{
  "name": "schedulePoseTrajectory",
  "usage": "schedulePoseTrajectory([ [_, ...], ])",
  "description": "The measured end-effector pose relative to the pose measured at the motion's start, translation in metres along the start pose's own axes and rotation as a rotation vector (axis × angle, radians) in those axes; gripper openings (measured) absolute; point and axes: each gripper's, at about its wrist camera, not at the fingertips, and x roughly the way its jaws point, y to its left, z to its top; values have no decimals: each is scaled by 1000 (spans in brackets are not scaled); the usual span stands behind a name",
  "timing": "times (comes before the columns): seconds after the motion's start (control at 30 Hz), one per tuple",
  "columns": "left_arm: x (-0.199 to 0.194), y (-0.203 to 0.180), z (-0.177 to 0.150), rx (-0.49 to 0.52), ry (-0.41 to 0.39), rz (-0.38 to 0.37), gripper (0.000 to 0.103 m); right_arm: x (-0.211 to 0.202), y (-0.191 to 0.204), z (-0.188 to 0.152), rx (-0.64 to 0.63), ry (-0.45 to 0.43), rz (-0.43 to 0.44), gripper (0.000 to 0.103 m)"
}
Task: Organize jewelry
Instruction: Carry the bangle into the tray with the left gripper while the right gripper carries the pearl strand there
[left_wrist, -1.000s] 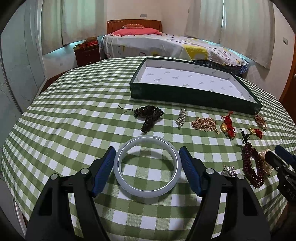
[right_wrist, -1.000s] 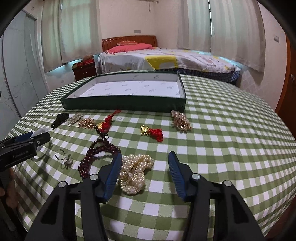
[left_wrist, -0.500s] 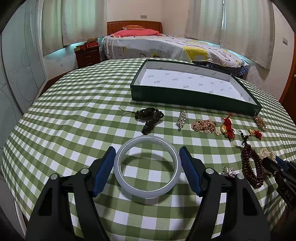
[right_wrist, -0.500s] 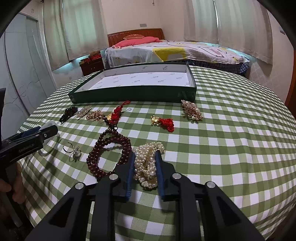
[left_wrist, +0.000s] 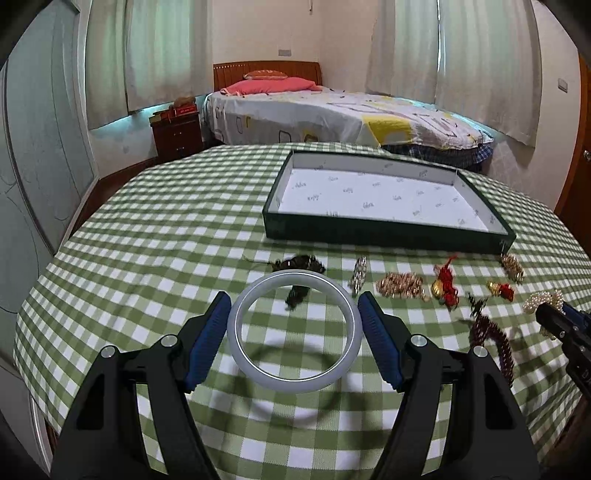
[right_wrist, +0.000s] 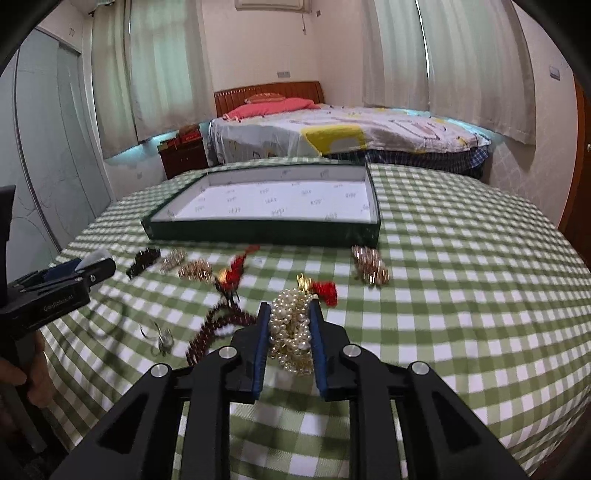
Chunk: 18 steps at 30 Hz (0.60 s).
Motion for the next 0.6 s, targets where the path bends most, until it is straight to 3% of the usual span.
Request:
schedulePoseTrajectory([
  [0.33,10,-8,54,-18,-66,-50,69,12,-5,53,3,-99,4,22],
  [0.6,63,-35,97,20,-88,-80,69,62,-14,95,-7,-106,-21,22],
])
